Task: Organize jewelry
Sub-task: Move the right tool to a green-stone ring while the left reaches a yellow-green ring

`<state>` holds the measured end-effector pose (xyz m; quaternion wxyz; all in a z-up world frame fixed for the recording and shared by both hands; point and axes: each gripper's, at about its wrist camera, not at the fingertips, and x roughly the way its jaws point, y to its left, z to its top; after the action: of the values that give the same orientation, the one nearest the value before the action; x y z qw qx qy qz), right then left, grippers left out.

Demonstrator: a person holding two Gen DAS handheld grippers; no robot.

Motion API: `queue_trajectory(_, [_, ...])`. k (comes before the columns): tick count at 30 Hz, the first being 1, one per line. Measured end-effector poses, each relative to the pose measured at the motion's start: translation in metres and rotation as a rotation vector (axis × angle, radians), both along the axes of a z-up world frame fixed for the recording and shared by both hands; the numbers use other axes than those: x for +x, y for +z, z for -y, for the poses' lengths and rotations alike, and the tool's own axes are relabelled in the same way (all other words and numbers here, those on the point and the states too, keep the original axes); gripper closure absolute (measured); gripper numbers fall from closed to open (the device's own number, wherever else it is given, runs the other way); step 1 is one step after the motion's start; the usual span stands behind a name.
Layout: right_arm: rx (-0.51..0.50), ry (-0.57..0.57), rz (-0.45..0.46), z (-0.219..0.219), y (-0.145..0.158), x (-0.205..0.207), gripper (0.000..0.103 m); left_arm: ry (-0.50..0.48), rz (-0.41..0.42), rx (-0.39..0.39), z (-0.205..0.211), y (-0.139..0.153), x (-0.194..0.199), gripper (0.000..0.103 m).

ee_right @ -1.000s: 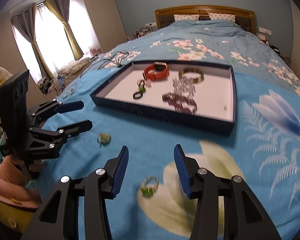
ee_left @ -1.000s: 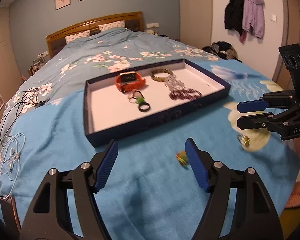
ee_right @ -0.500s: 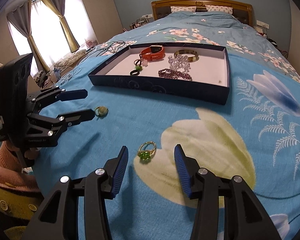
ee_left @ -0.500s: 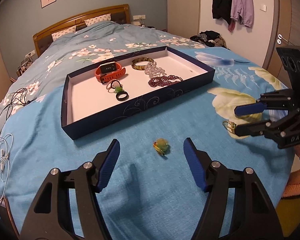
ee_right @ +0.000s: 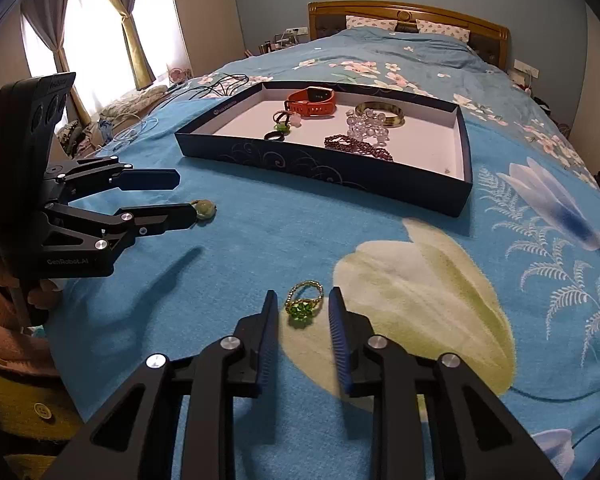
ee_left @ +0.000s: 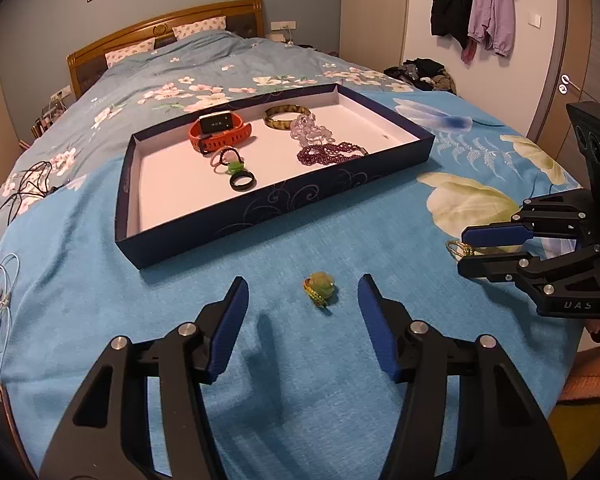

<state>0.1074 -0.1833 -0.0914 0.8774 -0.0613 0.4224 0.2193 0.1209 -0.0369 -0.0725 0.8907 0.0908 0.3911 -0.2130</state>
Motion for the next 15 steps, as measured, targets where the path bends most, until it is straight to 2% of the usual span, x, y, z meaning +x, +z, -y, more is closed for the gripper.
queue_trajectory(7, [-0.005,-0.008,0.009,0.0,0.0,0.002,0.09,-0.006,-0.042,-0.015,0.004,-0.005,0.006,0.056])
queue_trajectory(10, [-0.005,-0.012,0.016,0.0,0.0,0.003,0.091,-0.01,-0.06,-0.019,0.005,-0.008,0.009,0.065])
queue_trajectory(15, [0.006,-0.02,0.021,0.003,0.0,0.004,0.092,-0.009,-0.079,-0.023,0.005,-0.011,0.011,0.069])
